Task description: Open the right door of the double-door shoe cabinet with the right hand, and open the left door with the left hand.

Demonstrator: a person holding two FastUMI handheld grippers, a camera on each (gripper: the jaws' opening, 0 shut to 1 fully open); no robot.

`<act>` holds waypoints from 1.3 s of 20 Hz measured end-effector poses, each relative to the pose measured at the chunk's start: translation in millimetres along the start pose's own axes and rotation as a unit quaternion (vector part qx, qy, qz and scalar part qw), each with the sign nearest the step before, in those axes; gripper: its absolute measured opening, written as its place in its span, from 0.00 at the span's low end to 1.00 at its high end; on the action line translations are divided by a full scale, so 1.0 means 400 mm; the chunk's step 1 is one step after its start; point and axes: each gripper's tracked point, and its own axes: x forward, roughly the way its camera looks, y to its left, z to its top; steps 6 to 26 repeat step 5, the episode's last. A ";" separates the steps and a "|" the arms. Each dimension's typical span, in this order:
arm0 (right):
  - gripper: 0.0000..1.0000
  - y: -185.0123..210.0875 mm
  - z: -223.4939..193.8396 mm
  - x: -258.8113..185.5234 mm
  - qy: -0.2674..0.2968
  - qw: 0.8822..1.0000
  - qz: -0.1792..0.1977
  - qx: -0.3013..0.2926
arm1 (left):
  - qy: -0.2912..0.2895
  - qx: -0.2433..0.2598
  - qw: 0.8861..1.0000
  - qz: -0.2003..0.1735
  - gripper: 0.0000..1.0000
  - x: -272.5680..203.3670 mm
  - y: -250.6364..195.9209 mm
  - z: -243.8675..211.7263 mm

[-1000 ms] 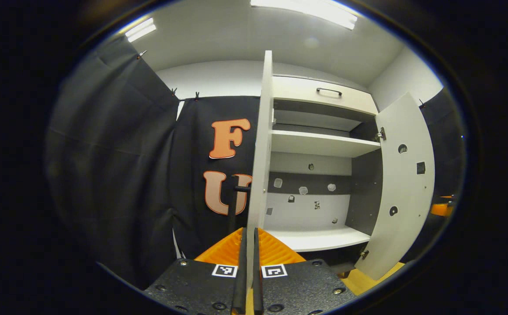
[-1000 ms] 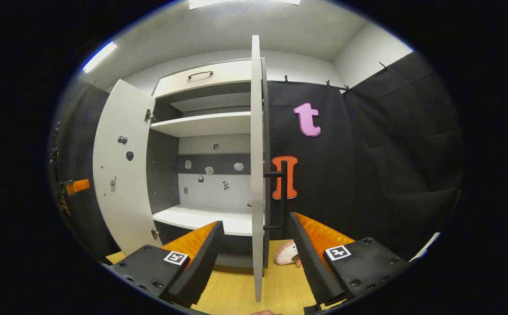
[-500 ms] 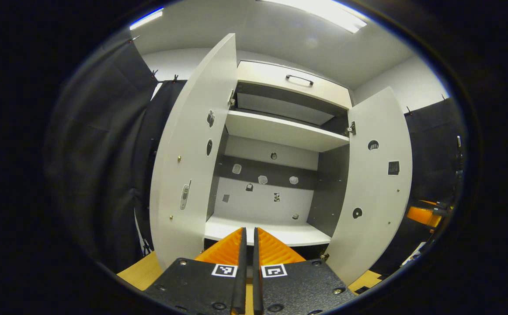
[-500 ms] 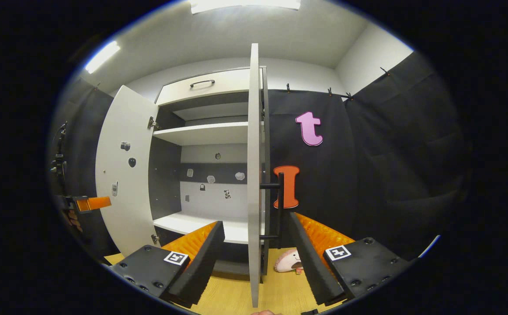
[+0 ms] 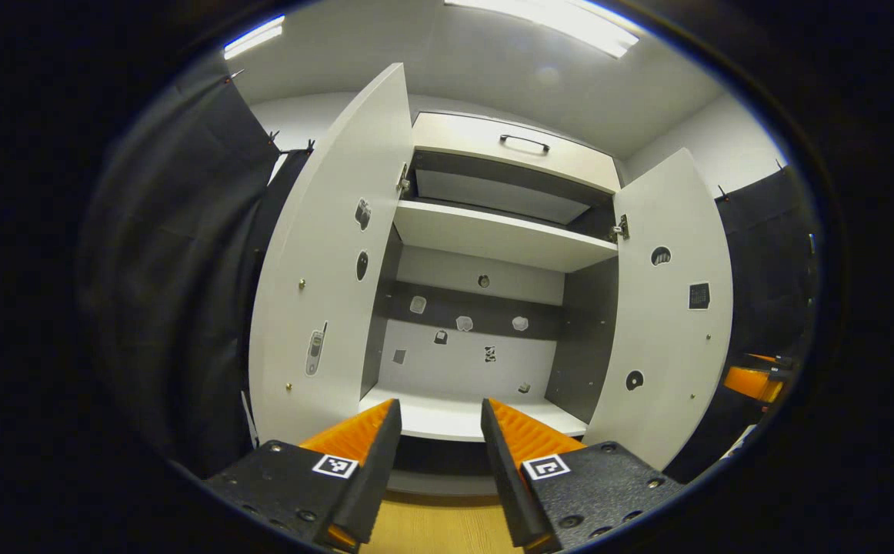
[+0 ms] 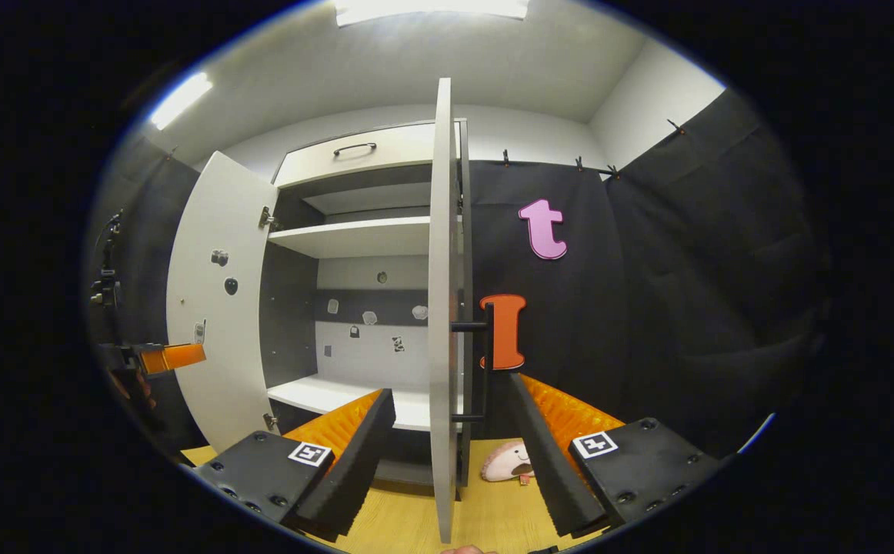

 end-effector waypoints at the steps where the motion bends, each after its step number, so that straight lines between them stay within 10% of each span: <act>1: 0.98 0.001 0.000 0.000 0.001 1.000 -0.001 0.000 | -0.004 0.003 1.000 0.002 0.71 0.002 0.004 0.006; 4: 0.98 0.008 -0.004 0.005 0.003 1.000 0.000 0.003 | -0.005 0.011 1.000 0.003 0.94 0.002 0.007 0.009; 26: 0.98 0.010 -0.007 0.007 0.004 1.000 0.001 0.004 | -0.003 0.013 1.000 0.003 0.92 0.003 0.007 0.007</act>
